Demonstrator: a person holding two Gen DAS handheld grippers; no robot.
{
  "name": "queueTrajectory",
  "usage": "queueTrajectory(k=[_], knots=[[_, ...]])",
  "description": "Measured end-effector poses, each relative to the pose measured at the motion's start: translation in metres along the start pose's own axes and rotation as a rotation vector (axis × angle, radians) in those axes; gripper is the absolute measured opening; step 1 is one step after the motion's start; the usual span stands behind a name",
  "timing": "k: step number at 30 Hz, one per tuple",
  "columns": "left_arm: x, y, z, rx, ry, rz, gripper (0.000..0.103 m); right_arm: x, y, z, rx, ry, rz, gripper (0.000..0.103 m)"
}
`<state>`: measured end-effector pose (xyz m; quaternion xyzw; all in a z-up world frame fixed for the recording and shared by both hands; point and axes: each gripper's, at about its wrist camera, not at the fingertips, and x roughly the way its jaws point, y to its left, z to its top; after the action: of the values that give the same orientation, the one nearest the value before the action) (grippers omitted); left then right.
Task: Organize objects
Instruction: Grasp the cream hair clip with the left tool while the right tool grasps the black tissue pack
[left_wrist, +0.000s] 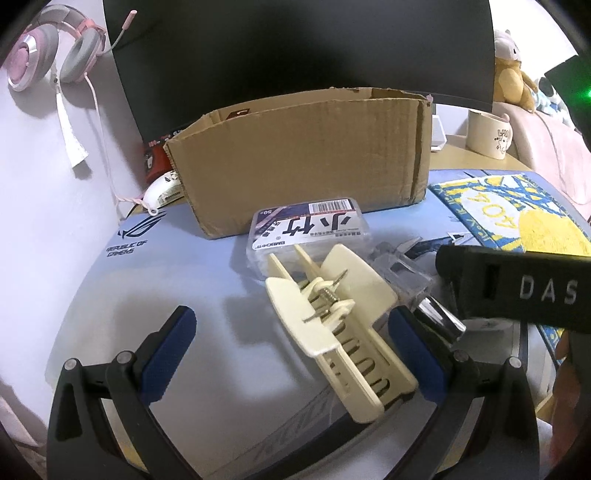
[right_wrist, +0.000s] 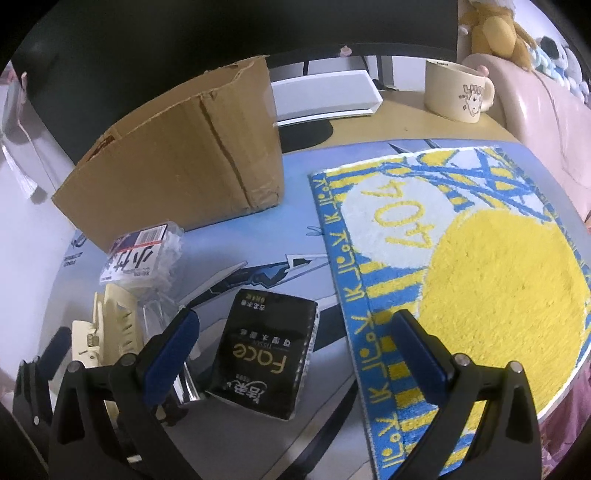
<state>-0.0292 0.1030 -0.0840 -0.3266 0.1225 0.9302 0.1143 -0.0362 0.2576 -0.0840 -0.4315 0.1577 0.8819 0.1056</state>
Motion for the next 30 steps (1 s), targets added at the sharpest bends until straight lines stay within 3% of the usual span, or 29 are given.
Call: queueTrajectory(k=[3, 8, 11, 17, 23, 26, 30], knots=[[0.003, 0.002, 0.001, -0.020, -0.029, 0.013, 0.103, 0.000, 0.001, 0.001, -0.018, 0.006, -0.026, 0.103], [0.017, 0.003, 0.003, -0.034, 0.020, -0.007, 0.103, 0.002, 0.000, 0.001, -0.017, 0.018, -0.056, 0.103], [0.015, 0.002, 0.004, -0.036, -0.009, -0.009, 0.103, 0.003, 0.001, 0.001, -0.025, 0.026, -0.059, 0.103], [0.012, -0.009, 0.006, 0.012, -0.049, 0.036, 0.103, 0.007, 0.005, 0.001, -0.041, 0.033, -0.120, 0.103], [0.014, -0.010, 0.003, 0.045, -0.008, 0.091, 0.103, 0.010, 0.011, -0.002, -0.096, 0.042, -0.168, 0.103], [0.010, -0.011, 0.000, 0.070, -0.027, 0.117, 0.103, 0.011, 0.010, -0.003, -0.090, 0.042, -0.177, 0.103], [0.009, -0.008, 0.000, 0.069, -0.014, 0.114, 0.103, 0.010, 0.010, -0.004, -0.066, 0.034, -0.196, 0.103]])
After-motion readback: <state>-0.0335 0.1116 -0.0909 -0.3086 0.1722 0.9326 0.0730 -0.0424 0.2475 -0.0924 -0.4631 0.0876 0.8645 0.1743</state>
